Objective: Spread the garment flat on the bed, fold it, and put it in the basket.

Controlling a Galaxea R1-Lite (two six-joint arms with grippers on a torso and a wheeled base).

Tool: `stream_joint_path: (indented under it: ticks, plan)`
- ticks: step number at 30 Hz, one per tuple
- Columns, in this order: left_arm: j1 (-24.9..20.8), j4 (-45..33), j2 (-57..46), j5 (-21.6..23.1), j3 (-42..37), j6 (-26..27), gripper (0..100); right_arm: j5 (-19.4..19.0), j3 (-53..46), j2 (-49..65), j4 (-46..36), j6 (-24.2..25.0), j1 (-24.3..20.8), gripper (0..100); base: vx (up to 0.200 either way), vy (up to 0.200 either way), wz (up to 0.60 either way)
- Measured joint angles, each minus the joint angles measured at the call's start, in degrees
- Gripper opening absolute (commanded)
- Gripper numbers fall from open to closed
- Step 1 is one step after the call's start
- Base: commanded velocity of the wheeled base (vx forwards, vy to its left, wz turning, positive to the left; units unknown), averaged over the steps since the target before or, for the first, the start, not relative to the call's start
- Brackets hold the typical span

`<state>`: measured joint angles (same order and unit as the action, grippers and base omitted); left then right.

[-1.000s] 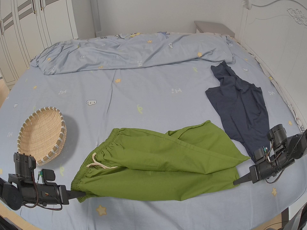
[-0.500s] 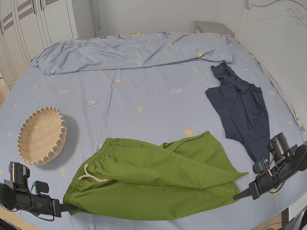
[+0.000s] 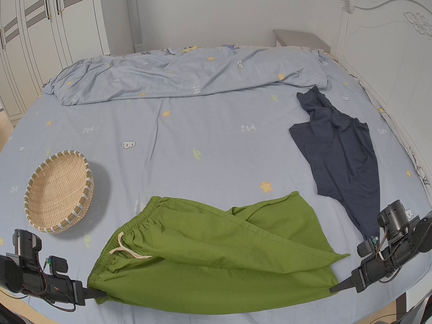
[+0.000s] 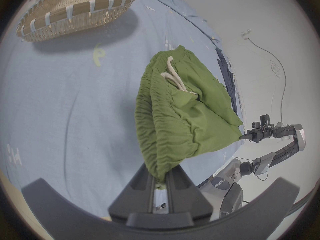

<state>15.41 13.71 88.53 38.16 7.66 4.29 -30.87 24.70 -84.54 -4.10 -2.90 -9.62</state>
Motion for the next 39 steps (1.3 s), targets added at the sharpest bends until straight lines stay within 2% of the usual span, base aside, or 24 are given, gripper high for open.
stream_joint_path:
  ticks: [22,23,24,25,39]
  plan:
    - [-0.2,0.5,4.2,0.0,0.4,0.8,0,2.4,-3.7,-5.3,2.8,-1.5,-0.7,0,0.000,0.000,0.00]
    - [-0.3,0.5,4.2,0.0,0.4,0.8,0,2.5,-3.8,-5.4,2.9,-1.5,-0.8,100,0.000,0.000,0.00]
    - [-0.3,0.5,4.2,0.0,0.3,0.8,0,2.5,-3.9,-5.4,2.9,-1.5,-0.9,100,0.000,0.000,0.00]
    - [-0.4,0.5,4.2,-0.1,0.3,0.8,100,2.6,-3.9,-5.4,2.9,-1.4,-1.2,100,0.000,0.000,0.00]
    - [-0.4,0.4,3.1,0.0,-0.2,0.8,100,2.4,-4.9,-5.1,4.5,-1.1,-2.9,100,0.000,0.000,0.00]
